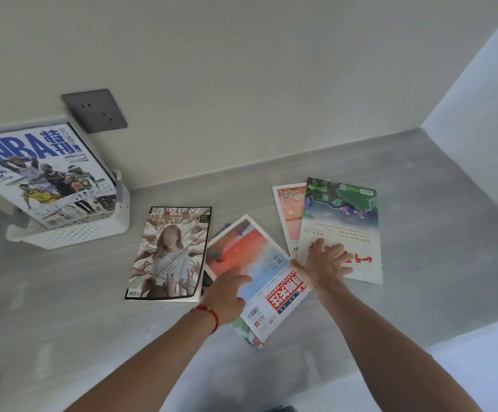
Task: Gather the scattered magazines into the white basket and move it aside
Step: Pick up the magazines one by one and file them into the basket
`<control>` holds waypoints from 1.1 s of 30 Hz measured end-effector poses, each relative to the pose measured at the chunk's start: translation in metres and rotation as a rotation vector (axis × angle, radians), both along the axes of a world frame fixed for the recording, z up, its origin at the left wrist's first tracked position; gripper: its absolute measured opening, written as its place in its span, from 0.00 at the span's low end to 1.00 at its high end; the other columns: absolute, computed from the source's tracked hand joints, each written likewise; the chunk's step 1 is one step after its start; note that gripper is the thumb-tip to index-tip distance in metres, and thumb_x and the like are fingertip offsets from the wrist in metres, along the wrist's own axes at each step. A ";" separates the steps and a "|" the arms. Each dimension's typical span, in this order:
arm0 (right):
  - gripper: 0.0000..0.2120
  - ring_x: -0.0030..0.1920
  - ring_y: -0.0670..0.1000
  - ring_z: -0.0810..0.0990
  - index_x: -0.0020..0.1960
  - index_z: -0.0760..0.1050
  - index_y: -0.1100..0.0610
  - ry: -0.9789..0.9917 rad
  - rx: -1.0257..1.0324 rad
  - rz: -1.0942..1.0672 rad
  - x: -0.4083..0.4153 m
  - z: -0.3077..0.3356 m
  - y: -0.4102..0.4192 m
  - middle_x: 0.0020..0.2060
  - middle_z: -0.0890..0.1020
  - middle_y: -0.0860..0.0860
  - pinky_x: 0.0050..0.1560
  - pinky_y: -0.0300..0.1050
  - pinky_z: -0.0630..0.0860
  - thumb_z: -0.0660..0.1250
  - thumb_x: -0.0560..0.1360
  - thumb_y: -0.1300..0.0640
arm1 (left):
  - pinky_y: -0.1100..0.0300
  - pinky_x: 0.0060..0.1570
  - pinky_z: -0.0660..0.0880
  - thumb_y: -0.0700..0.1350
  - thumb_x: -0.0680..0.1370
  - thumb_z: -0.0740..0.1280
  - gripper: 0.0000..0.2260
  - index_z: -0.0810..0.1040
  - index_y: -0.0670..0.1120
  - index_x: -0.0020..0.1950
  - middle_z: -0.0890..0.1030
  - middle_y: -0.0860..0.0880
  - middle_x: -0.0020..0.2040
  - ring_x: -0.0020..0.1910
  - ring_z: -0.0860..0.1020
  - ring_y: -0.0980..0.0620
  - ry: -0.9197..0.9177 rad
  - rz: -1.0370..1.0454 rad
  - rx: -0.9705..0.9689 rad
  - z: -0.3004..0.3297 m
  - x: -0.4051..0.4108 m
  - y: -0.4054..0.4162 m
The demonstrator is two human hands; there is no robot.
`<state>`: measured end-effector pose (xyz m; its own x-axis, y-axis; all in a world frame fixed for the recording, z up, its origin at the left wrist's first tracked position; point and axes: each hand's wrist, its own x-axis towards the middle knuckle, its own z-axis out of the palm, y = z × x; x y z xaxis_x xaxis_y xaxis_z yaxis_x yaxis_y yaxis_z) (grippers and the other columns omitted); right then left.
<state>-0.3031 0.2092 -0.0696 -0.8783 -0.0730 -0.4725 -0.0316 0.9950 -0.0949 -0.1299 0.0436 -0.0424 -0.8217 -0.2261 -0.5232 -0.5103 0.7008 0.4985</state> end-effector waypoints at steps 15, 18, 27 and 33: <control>0.44 0.82 0.54 0.36 0.81 0.55 0.48 -0.058 -0.165 0.876 0.014 -0.001 0.110 0.82 0.43 0.50 0.80 0.64 0.43 0.66 0.67 0.44 | 0.48 0.57 0.80 0.38 0.78 0.65 0.14 0.73 0.47 0.62 0.74 0.46 0.67 0.61 0.78 0.44 0.083 0.004 -0.250 -0.004 -0.002 0.012; 0.43 0.81 0.50 0.34 0.81 0.56 0.46 -0.051 -0.168 0.909 0.013 0.005 0.121 0.82 0.44 0.45 0.80 0.62 0.40 0.67 0.68 0.54 | 0.46 0.43 0.81 0.36 0.72 0.68 0.10 0.75 0.42 0.52 0.77 0.40 0.57 0.48 0.79 0.40 0.346 0.002 -0.525 -0.006 -0.006 0.018; 0.30 0.76 0.60 0.63 0.79 0.61 0.50 0.154 -0.207 0.660 0.061 0.003 0.098 0.75 0.65 0.57 0.74 0.59 0.66 0.60 0.77 0.47 | 0.38 0.78 0.56 0.47 0.80 0.64 0.31 0.55 0.52 0.81 0.52 0.44 0.82 0.82 0.50 0.42 0.137 -0.220 -0.417 -0.022 -0.073 0.005; 0.29 0.81 0.62 0.46 0.78 0.61 0.41 0.041 -0.171 0.722 0.070 0.003 0.116 0.80 0.55 0.57 0.76 0.67 0.57 0.64 0.78 0.52 | 0.43 0.73 0.65 0.47 0.81 0.63 0.21 0.65 0.48 0.74 0.73 0.43 0.71 0.72 0.70 0.41 0.056 -0.331 -0.410 -0.023 -0.112 -0.010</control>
<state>-0.2329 0.3254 -0.0664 -0.6006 -0.7085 -0.3706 -0.6792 0.6967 -0.2310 -0.2415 0.0333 -0.0656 -0.9078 -0.1264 -0.3999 -0.2090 0.9630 0.1701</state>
